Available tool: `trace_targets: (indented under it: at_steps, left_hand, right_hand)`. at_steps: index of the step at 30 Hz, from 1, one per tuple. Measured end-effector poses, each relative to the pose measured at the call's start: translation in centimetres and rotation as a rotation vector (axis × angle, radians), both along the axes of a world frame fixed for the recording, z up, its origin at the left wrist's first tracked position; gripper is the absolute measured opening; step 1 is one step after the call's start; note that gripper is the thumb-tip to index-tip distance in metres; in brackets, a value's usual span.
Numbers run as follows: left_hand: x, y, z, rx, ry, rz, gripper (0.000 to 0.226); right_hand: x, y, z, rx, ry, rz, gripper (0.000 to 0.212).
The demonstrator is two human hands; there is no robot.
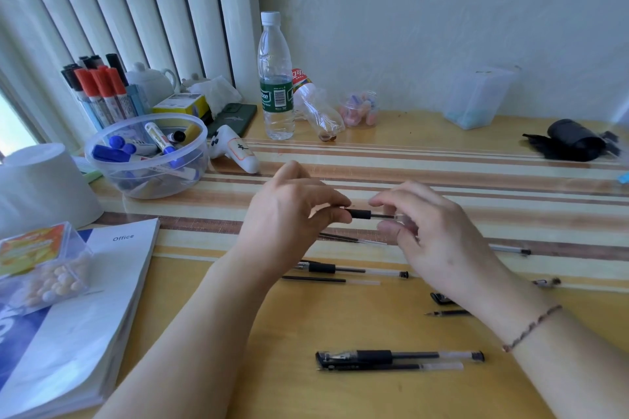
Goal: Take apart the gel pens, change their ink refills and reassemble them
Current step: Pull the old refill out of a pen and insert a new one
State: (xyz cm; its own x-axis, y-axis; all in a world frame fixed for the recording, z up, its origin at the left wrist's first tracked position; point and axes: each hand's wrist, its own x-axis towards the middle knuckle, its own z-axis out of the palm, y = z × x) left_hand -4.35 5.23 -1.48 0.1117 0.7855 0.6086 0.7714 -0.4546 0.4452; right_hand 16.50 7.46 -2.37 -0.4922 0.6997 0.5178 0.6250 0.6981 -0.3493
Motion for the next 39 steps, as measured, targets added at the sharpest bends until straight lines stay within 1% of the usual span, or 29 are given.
trace_targets:
  at_steps: [2, 4, 6, 8, 11, 14, 19, 23, 25, 28, 31, 35, 38, 39]
  left_hand:
    - [-0.2, 0.1, 0.3, 0.128, -0.011, 0.000, 0.016]
    - [-0.7, 0.3, 0.6, 0.230, -0.087, 0.050, 0.017]
    - [-1.1, 0.4, 0.7, 0.239, -0.174, 0.095, 0.017]
    - [-1.2, 0.4, 0.6, 0.182, -0.210, 0.097, 0.017]
    - [-0.8, 0.3, 0.5, 0.113, -0.194, 0.051, 0.020]
    - [-0.7, 0.3, 0.4, 0.093, -0.205, 0.035, 0.021]
    - [-0.6, 0.4, 0.4, 0.087, -0.207, 0.024, 0.020]
    - [-0.4, 0.4, 0.2, 0.080, -0.187, 0.007, 0.019]
    - [-0.5, 0.4, 0.1, 0.070, -0.154, -0.003, 0.019]
    - [-0.5, 0.4, -0.1, 0.052, -0.070, -0.019, 0.019]
    - [-0.1, 0.4, -0.4, 0.069, -0.057, -0.034, 0.018]
    - [0.1, 0.5, -0.5, 0.099, -0.049, -0.057, 0.017]
    - [-0.2, 0.6, -0.6, 0.095, -0.042, -0.058, 0.017]
    - [-0.3, 0.6, -0.6, 0.099, -0.041, -0.055, 0.017]
  right_hand:
    - [0.0, 0.1, 0.0, -0.032, 0.069, -0.027, 0.020]
    - [-0.1, 0.3, 0.1, -0.064, 0.168, -0.067, 0.017]
    - [-0.1, 0.5, 0.2, -0.085, 0.253, -0.104, 0.015]
    - [-0.1, 0.4, 0.2, -0.088, 0.273, -0.101, 0.014]
    - [-0.1, 0.2, 0.3, -0.050, 0.200, -0.058, 0.016]
    - [0.0, -0.1, 0.3, 0.000, 0.130, -0.049, 0.017]
    - [0.1, 0.0, 0.4, 0.016, 0.153, -0.053, 0.017]
    - [0.1, 0.0, 0.4, 0.049, 0.126, -0.051, 0.016]
    - [0.2, 0.0, 0.6, 0.091, 0.097, -0.055, 0.016]
    - [0.4, 0.1, 0.8, 0.221, 0.017, -0.078, 0.016]
    - [0.4, 0.0, 0.9, 0.270, 0.031, -0.087, 0.016]
    - [0.3, -0.3, 1.2, 0.197, 0.058, -0.062, 0.025]
    - [0.2, -0.3, 1.1, 0.009, 0.054, -0.057, 0.032]
    - [0.3, -0.3, 0.9, -0.031, 0.061, -0.065, 0.029]
